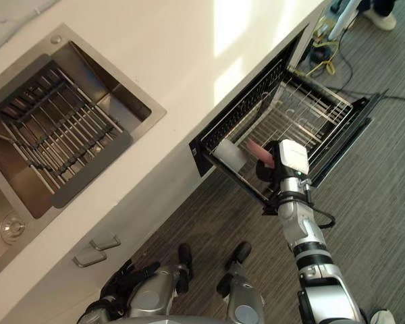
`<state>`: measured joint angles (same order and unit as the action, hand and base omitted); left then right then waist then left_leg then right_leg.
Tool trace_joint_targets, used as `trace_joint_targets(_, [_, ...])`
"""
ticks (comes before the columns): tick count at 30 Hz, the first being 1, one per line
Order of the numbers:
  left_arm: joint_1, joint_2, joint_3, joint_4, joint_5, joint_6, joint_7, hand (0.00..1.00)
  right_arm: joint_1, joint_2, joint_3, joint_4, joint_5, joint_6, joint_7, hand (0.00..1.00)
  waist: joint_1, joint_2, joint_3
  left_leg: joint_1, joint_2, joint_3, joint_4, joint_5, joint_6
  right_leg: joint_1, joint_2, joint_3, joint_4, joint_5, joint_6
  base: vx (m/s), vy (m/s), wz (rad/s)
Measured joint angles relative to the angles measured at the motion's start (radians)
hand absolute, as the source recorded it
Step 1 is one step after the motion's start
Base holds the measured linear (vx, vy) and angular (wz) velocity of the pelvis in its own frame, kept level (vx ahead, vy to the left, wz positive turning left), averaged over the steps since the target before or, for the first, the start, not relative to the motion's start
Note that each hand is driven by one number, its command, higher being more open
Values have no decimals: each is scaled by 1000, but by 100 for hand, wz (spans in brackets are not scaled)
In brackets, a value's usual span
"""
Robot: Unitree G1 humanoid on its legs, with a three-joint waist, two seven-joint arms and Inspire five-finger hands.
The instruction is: Walk over to the sink, pick up the cup, carry it to the dishwasher, place the cup inside the dishwasher, then close the dishwasher door
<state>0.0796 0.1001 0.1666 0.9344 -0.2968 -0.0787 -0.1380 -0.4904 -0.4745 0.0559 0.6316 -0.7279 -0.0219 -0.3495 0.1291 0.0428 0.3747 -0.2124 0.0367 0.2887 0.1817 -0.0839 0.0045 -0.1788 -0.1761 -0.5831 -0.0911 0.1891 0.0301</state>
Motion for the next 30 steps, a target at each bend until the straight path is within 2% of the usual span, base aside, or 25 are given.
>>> trace_joint_targets(6, [-16, 0, -42, -27, -41, 5, -2, 100, -165, -103, 59, 58, -1, 43, -116, 0, 8, 29, 41, -32, -15, -4, 1, 11, 17, -32, -13, 5, 0, 16, 3, -27, 95, 2])
trace_joint_targets(10, [-23, 2, -68, -38, -51, 6, -1, 100, -217, -125, 73, 85, -1, 60, -155, 0, 20, 41, 50, -50, -22, -5, 0, 16, 25, -50, -19, 7, 0, 23, 3, -39, 89, 2])
trace_joint_targets(11, [-23, 3, -75, -38, -65, 8, -1, 100, -227, -129, 86, 103, -1, 62, -156, 100, 21, 43, 52, -52, -24, -5, 0, 17, 27, -53, -21, 7, 0, 25, 3, -29, 81, 2])
trace_joint_targets(20, [-23, 5, -91, -61, -82, 42, -22, 100, -243, -153, 135, 143, 39, 39, -36, 100, 23, 61, 61, -59, -27, -3, 0, 23, 34, -61, -27, 14, 0, 31, -1, -23, 78, -1])
trace_joint_targets(30, [-23, 10, -103, -61, -96, 52, -58, 100, -276, -170, 111, 127, 83, 27, -28, 100, 22, 67, 64, -43, -27, -1, -5, 27, 34, -50, -26, 16, 0, 33, -4, -2, 62, -1])
